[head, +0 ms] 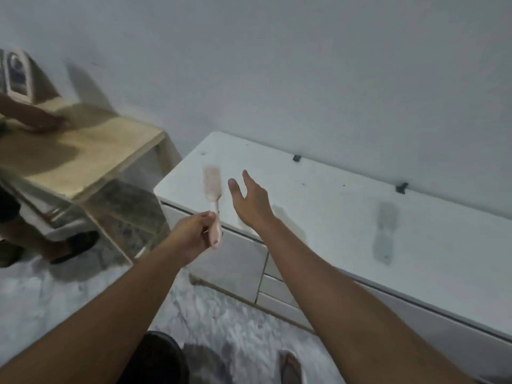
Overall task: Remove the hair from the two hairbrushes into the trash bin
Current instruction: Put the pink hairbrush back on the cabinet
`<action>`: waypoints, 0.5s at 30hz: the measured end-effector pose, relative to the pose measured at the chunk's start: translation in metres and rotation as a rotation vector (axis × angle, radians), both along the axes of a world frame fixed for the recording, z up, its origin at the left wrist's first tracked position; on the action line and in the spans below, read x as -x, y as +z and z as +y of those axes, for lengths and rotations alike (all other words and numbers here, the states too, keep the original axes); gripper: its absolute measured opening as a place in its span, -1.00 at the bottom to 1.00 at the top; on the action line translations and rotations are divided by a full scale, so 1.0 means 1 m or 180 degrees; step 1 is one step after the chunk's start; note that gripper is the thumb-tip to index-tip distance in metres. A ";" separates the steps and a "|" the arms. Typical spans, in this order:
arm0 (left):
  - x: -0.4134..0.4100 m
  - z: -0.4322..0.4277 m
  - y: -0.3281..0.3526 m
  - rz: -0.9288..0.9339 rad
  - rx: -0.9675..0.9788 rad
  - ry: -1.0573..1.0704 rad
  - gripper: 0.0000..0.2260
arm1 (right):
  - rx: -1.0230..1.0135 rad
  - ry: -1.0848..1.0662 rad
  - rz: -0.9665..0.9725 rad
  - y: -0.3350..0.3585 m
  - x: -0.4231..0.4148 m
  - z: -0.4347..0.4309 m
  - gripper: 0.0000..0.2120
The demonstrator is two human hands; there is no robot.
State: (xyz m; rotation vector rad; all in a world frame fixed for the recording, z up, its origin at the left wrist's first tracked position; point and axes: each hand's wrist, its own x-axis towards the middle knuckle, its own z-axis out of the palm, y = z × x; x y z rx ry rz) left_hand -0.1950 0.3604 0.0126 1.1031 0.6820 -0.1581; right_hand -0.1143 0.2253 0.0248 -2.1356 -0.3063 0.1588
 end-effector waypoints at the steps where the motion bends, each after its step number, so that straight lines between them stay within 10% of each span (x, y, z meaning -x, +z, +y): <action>1: -0.011 -0.017 0.000 0.0013 -0.0025 -0.0181 -0.86 | 0.0000 -0.0135 0.0038 -0.001 -0.006 -0.020 -0.34; 15: -0.115 -0.248 -0.029 0.0581 -0.0670 -0.1606 -0.88 | 0.0169 -0.1419 0.0315 -0.038 -0.045 -0.246 -0.36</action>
